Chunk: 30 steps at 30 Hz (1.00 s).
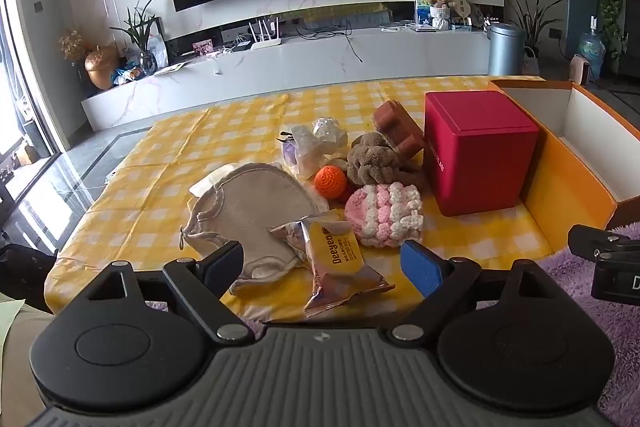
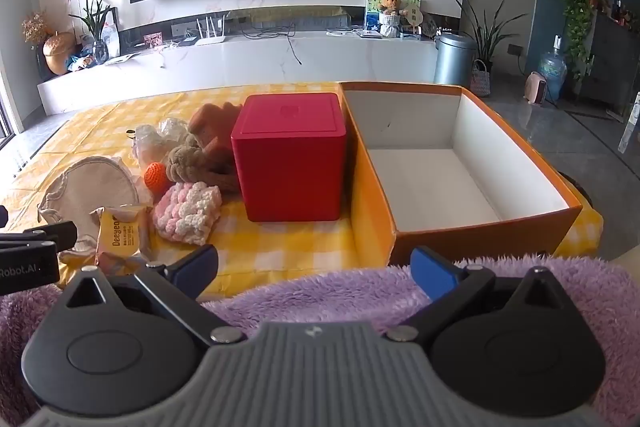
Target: Organize soft objects
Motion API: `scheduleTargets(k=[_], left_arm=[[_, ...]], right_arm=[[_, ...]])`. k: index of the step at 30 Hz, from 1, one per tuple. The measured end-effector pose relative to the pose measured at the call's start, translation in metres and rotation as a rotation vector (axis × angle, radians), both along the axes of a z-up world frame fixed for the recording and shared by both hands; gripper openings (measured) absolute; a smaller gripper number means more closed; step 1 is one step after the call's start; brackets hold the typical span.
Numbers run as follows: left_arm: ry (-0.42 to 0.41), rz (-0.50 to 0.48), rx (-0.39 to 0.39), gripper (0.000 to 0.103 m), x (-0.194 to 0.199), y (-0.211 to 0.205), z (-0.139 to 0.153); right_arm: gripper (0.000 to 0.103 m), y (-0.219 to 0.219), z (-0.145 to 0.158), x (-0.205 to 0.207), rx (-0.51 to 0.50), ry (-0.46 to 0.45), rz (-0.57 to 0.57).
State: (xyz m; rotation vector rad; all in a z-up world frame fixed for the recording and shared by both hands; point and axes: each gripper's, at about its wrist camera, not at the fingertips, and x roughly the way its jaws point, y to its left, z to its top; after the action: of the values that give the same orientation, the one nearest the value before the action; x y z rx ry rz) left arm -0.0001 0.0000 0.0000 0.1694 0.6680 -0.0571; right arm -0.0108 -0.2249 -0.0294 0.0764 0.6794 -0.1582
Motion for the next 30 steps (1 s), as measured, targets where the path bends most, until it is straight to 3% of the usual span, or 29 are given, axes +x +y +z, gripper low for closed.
scheduleTargets(k=[30], left_arm=[[-0.006, 0.000, 0.001, 0.103, 0.0001, 0.0000, -0.0001]], right_arm=[[0.100, -0.0020, 0.0003, -0.0019, -0.007, 0.000, -0.004]])
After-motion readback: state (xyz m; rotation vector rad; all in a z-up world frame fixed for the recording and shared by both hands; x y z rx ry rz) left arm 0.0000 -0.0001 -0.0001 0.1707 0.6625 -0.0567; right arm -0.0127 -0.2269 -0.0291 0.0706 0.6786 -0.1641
